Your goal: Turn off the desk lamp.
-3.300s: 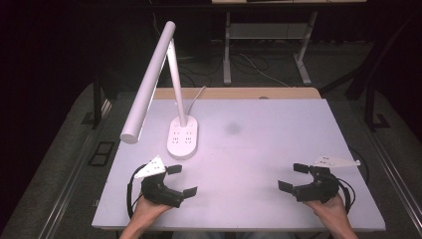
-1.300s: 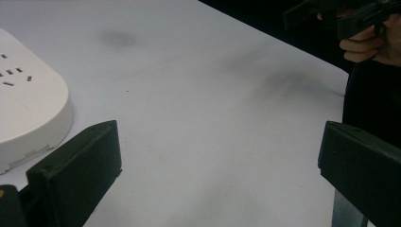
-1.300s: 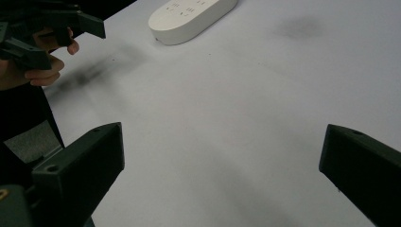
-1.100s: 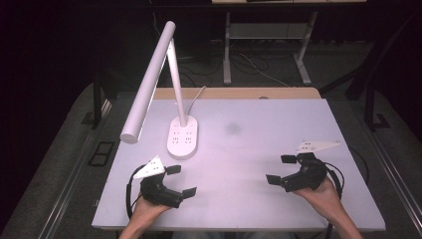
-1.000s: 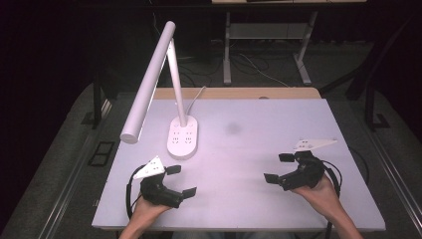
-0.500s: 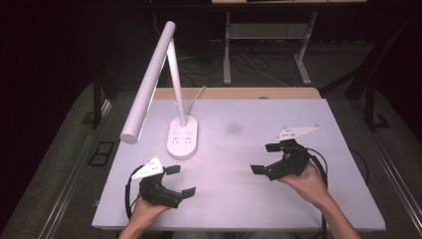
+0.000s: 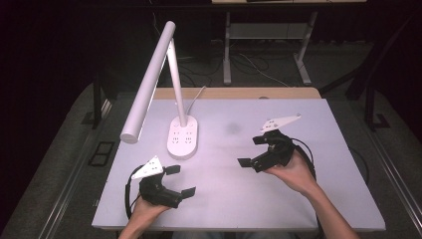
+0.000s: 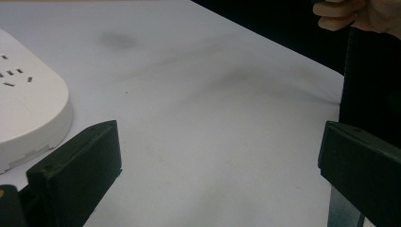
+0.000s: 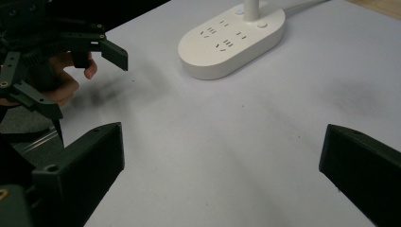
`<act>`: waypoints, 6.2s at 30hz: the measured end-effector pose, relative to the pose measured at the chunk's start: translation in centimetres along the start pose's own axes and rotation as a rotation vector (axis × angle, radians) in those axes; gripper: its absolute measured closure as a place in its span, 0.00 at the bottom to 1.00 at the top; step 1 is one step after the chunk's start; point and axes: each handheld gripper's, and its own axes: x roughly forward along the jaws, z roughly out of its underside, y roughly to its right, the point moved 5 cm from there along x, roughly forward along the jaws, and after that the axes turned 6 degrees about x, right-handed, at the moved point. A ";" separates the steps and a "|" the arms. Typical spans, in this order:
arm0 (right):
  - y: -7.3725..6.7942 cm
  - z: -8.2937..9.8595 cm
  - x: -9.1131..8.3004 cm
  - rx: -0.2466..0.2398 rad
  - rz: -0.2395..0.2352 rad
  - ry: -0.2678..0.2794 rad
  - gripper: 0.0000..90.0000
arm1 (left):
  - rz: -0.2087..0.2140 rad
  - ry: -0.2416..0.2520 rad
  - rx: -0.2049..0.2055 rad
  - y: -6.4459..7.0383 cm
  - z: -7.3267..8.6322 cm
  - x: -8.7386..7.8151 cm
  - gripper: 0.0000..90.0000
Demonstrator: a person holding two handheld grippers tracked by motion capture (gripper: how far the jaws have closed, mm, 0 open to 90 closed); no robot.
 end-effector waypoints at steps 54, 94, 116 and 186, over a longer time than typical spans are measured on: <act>1.2 -9.9 9.7 -0.041 -0.068 -0.028 0.01 | -0.001 0.022 0.001 0.0 -0.2 -0.3 0.00; 6.4 -12.3 17.5 0.150 -0.003 -0.016 1.00 | 0.002 0.027 -0.008 -0.1 -0.2 -0.6 0.00; 7.1 -12.1 21.0 0.176 0.003 -0.043 1.00 | 0.009 0.036 -0.013 -0.1 -0.2 -0.6 0.00; 6.5 -10.7 23.1 0.168 0.013 -0.070 1.00 | 0.007 0.035 -0.015 -0.1 -0.1 -0.9 0.00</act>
